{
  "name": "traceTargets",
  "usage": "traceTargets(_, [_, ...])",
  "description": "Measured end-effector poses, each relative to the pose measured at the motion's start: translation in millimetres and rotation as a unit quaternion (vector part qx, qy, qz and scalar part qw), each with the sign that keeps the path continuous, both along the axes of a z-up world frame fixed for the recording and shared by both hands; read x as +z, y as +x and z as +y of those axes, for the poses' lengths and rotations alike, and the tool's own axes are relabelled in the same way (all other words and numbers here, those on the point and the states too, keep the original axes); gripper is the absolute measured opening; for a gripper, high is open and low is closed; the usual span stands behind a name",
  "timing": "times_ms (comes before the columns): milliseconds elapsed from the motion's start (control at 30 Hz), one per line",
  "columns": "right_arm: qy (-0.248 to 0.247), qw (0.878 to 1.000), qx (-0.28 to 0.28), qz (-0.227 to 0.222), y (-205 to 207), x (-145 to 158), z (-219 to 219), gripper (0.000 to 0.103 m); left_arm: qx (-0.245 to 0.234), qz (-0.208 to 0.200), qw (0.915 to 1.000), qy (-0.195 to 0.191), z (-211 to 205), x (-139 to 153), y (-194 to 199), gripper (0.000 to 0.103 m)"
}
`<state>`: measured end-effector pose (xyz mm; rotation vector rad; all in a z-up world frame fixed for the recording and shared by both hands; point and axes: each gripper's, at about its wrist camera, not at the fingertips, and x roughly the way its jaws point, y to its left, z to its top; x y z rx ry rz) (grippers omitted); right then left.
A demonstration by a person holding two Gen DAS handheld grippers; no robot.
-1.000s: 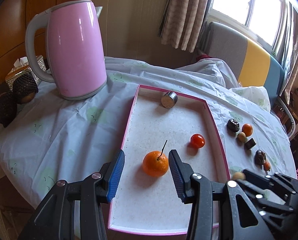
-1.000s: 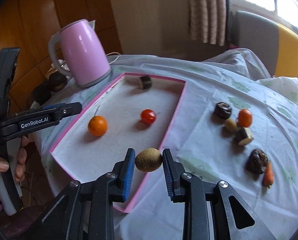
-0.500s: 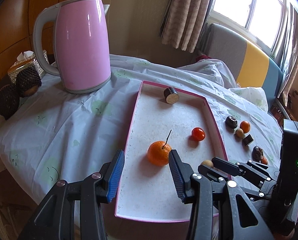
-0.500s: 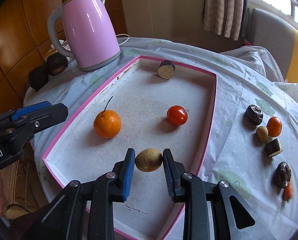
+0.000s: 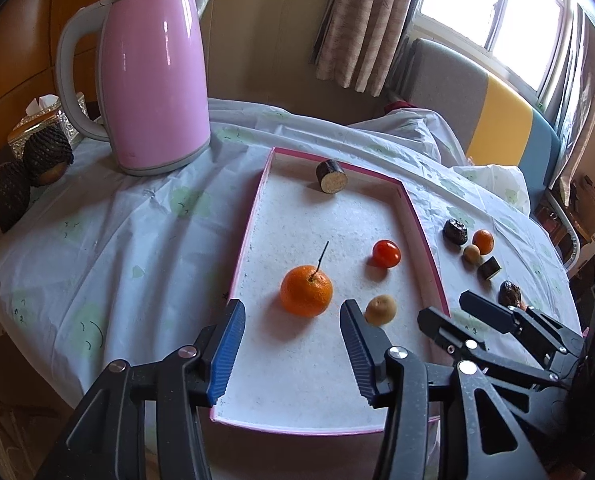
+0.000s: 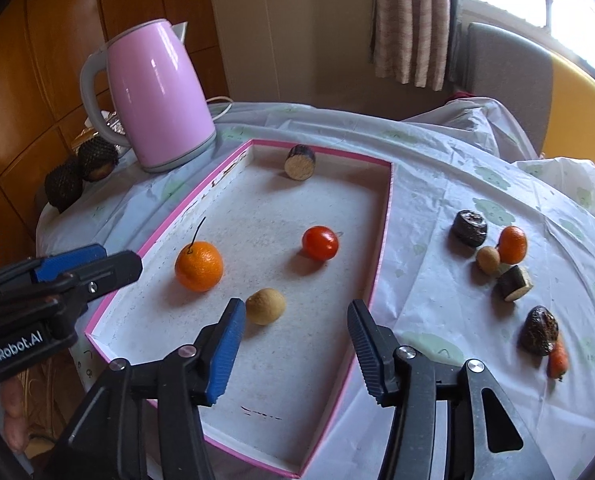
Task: Organize fruits
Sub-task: 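Carry the brown kiwi into the tray and open the right gripper, then reach the right gripper to the carrot and close on it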
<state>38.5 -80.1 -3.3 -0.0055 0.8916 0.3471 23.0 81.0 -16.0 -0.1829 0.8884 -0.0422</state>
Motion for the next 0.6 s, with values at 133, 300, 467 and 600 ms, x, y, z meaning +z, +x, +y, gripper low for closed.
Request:
traceTargets(133, [0.002,1.0,-0.021,-0.006,-2,2,-11,0.054,-0.01,0.006,0.9999,-0.013,-4,-3,0,0.051])
traceTargets(300, [0.008,0.999,-0.05,-0.009,-7,2,-30,0.057,-0.02,0.012,0.9994,-0.024,-8,-4,-1,0.051])
traceTargets(467, [0.017,0.996,-0.087,-0.032,-21,3,-66,0.073,-0.035,0.015,0.999,-0.023,-17,-4,-1,0.051])
traceTargets(600, [0.013,0.993,-0.115,-0.039,-29,3,-90,0.075,-0.048,0.016,0.9987,-0.011,-28,-5,-2,0.051])
